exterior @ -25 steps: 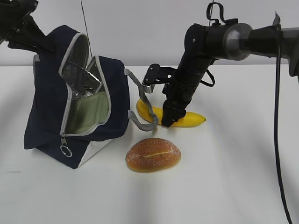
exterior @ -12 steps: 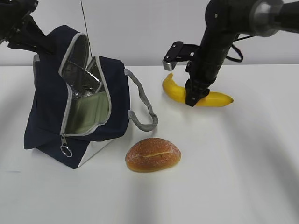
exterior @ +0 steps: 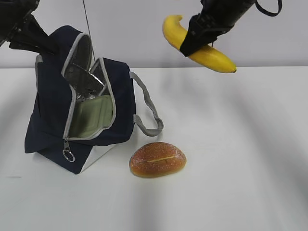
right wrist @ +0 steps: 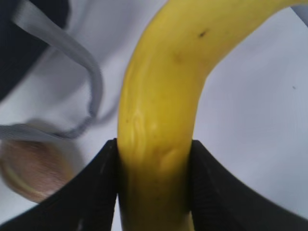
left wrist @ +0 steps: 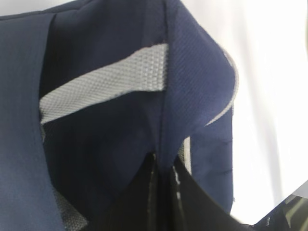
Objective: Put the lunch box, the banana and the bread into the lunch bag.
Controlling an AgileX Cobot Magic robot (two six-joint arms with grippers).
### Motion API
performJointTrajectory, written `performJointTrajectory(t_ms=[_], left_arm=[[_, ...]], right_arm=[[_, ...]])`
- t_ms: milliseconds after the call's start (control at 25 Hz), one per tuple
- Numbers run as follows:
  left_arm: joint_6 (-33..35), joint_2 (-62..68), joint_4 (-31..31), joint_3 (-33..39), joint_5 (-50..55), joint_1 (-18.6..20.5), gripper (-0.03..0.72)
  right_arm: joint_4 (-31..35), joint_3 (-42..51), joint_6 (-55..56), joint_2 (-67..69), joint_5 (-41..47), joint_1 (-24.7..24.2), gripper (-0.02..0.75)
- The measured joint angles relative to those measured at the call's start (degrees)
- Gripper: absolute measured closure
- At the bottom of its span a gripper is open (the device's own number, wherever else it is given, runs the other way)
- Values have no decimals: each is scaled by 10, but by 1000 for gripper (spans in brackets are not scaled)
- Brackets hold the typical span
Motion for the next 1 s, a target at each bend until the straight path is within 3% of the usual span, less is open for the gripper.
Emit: performJointTrajectory(t_ms=[120, 600, 800, 1000], left_arm=[[0, 0, -7, 0, 0, 0, 704], [0, 0, -11, 0, 0, 0, 704], [0, 0, -21, 0, 0, 0, 704], [0, 0, -25, 0, 0, 0, 704]], right_arm=[[65, 0, 20, -25, 25, 13, 411], [95, 0, 119, -26, 31, 138, 411], [160, 0, 146, 20, 0, 153, 411], [175, 0, 184, 64, -55, 153, 411]])
